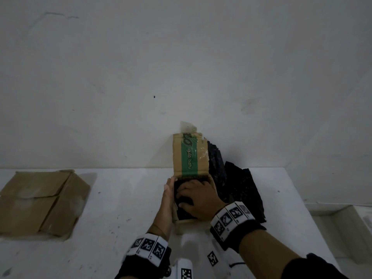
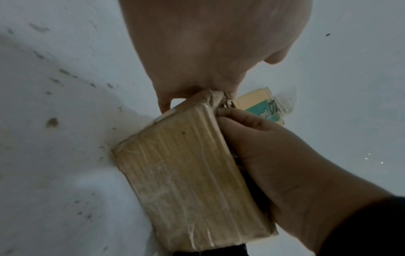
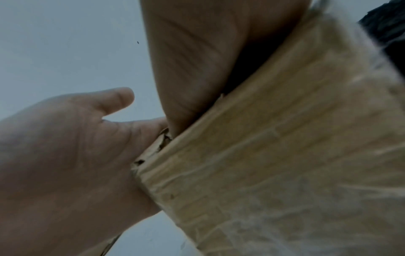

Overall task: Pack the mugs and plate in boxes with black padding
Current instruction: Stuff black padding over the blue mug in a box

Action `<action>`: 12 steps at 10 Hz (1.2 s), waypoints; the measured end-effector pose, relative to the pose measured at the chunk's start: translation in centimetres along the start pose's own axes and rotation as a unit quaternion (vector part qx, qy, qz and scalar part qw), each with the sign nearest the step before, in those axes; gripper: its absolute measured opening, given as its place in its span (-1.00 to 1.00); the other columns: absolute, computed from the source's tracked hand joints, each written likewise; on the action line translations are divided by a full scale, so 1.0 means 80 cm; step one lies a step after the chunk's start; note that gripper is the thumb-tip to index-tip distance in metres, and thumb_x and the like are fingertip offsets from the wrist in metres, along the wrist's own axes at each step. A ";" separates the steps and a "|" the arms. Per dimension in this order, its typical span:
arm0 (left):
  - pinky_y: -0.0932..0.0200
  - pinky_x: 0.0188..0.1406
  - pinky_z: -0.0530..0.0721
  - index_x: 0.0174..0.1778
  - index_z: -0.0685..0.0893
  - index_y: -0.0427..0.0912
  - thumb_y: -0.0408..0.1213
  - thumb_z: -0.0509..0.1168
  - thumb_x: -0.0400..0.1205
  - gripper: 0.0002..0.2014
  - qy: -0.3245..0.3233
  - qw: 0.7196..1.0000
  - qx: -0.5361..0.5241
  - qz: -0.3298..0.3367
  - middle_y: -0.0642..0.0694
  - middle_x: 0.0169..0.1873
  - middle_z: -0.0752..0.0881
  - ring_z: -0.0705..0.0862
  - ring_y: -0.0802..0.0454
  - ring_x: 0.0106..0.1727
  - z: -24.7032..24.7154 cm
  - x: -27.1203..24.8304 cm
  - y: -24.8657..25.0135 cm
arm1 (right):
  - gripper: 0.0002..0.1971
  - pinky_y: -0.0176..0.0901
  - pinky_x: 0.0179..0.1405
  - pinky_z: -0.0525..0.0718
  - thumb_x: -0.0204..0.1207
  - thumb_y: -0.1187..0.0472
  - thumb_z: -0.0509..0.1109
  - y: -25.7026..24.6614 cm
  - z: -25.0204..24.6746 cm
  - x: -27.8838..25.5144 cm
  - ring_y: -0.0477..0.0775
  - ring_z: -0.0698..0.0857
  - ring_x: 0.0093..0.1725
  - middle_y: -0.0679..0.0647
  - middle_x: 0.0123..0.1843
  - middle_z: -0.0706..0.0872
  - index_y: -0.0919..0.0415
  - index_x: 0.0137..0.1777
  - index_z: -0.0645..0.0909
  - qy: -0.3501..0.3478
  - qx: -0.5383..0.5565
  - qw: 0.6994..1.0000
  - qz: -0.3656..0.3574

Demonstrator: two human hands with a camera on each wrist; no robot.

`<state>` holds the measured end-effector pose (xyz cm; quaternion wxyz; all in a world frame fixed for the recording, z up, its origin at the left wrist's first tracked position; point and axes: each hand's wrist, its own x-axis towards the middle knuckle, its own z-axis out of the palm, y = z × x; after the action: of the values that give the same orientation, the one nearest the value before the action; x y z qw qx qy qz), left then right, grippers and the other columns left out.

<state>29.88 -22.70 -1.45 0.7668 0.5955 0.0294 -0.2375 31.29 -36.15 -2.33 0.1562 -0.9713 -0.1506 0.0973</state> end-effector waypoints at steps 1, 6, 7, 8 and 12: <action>0.47 0.16 0.44 0.16 0.38 0.36 0.21 -0.08 0.56 -0.70 0.007 0.997 0.066 -0.024 0.46 0.13 0.44 0.41 0.66 0.04 0.001 -0.010 0.014 | -0.68 0.07 0.28 0.32 0.47 -0.05 0.31 -0.016 0.001 0.009 0.07 0.48 0.30 -0.06 0.26 0.58 0.01 0.18 0.58 0.004 -0.034 0.999 0.042; 0.58 -0.02 0.57 0.56 0.21 0.11 -0.02 -0.27 0.74 -0.54 -0.037 0.998 0.024 0.035 0.20 0.42 0.38 0.46 0.37 0.30 -0.034 0.016 -0.010 | -0.43 0.19 0.33 0.32 0.51 -0.07 0.28 -0.045 0.005 0.033 0.24 0.38 0.37 0.22 0.43 0.38 0.23 0.43 0.33 -0.053 -0.110 0.992 0.044; 0.58 -0.11 0.59 0.55 0.23 0.08 -0.06 -0.27 0.75 -0.55 -0.049 0.998 0.019 0.040 0.17 0.35 0.44 0.54 0.55 0.11 -0.032 0.020 -0.011 | -0.47 0.11 0.30 0.40 0.49 -0.04 0.32 -0.037 0.000 0.018 0.23 0.35 0.36 0.20 0.38 0.36 0.25 0.36 0.40 -0.021 -0.104 0.994 0.008; 0.61 -0.13 0.57 0.45 0.29 0.09 -0.12 -0.29 0.76 -0.60 -0.035 0.997 0.044 0.050 0.22 0.25 0.49 0.60 0.64 0.00 -0.027 0.025 -0.012 | -0.45 0.05 0.27 0.50 0.43 0.02 0.43 -0.031 -0.012 0.010 0.21 0.50 0.25 0.19 0.29 0.52 0.23 0.35 0.39 -0.016 -0.019 1.000 -0.006; 0.46 0.42 0.30 0.57 0.15 0.13 0.18 -0.15 0.70 -0.48 0.004 0.988 0.149 0.047 0.17 0.54 0.18 0.17 0.27 0.51 -0.014 0.020 -0.005 | -0.38 0.11 0.31 0.44 0.43 -0.06 0.40 -0.021 0.005 0.009 0.22 0.48 0.33 0.16 0.35 0.52 0.19 0.41 0.31 -0.020 -0.066 0.997 0.029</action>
<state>31.43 -22.26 -2.67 0.6797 0.7049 -0.0307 -0.2007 31.45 -34.28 -2.27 0.0852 -0.9814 -0.1312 0.1115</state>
